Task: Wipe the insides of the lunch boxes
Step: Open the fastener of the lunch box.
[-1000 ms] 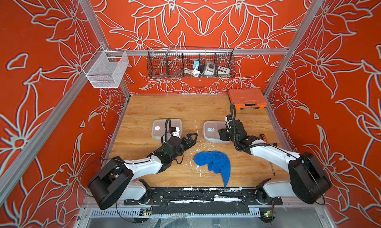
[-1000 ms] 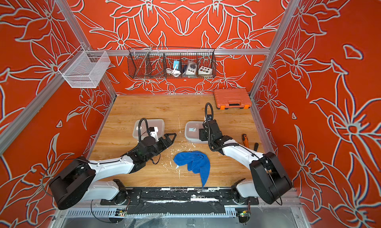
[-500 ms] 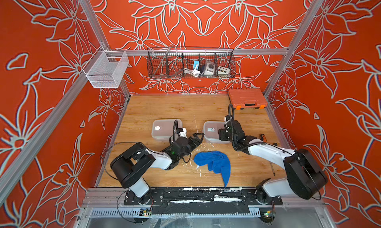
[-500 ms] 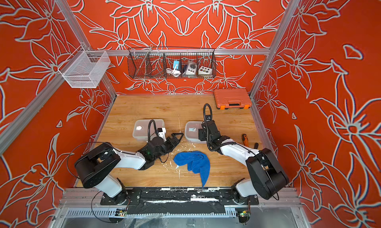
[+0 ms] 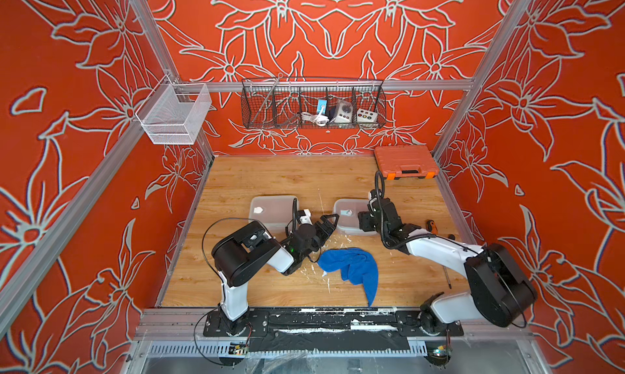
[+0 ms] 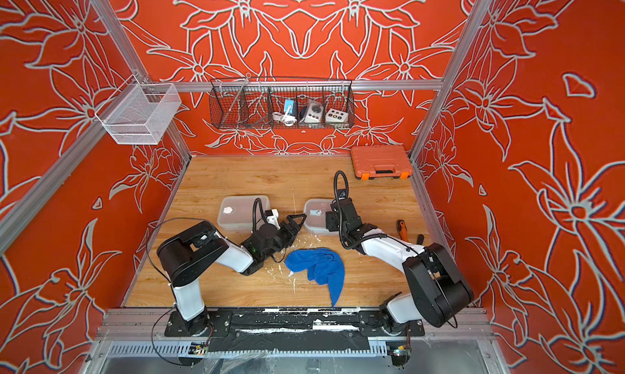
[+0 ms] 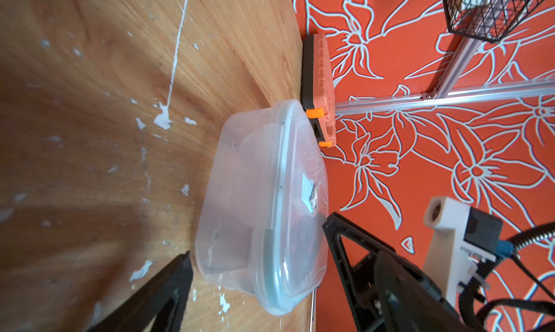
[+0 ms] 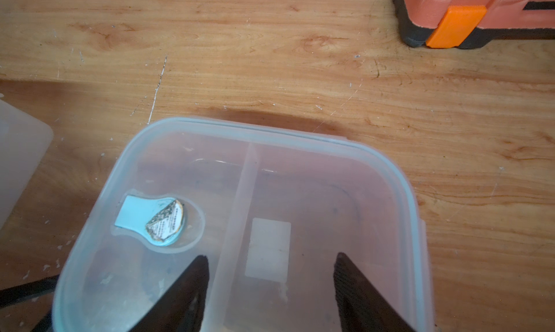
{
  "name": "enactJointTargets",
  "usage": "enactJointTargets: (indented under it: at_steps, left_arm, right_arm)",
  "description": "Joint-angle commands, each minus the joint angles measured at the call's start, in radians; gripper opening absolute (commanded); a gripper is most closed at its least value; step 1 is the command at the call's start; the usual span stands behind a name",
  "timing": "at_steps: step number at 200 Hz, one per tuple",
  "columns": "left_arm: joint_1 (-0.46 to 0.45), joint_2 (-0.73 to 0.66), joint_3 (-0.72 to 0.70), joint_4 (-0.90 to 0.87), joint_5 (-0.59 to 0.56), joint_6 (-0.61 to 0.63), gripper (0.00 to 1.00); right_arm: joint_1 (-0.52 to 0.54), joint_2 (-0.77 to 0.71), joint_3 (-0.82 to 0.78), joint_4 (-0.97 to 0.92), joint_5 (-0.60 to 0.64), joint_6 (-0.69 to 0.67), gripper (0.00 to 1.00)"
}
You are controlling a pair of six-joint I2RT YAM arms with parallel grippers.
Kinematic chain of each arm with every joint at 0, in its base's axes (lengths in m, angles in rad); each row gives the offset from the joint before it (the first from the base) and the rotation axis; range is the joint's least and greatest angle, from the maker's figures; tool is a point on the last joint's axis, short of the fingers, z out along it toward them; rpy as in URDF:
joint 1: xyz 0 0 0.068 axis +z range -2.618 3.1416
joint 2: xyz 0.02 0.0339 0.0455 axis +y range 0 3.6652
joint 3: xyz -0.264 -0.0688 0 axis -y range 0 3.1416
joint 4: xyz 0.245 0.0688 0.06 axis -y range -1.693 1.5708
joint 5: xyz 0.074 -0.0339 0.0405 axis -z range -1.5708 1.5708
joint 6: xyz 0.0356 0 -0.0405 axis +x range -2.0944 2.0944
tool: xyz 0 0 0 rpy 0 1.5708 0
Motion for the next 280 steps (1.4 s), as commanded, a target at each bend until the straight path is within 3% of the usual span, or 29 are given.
enactJointTargets:
  at_steps: [1,60,280]
  left_arm:
    - [-0.011,0.038,0.039,0.074,-0.040,-0.035,0.93]
    - [-0.018,0.133,0.112,0.142,-0.051,-0.075,0.92]
    - [-0.003,0.271,0.230,0.261,-0.100,-0.132,0.88]
  right_arm:
    - [0.004,0.009,-0.030,-0.029,0.018,0.004,0.68]
    - [0.003,0.002,-0.066,-0.030,0.041,-0.011,0.68]
    - [0.003,0.048,-0.075,-0.056,0.045,-0.050,0.67]
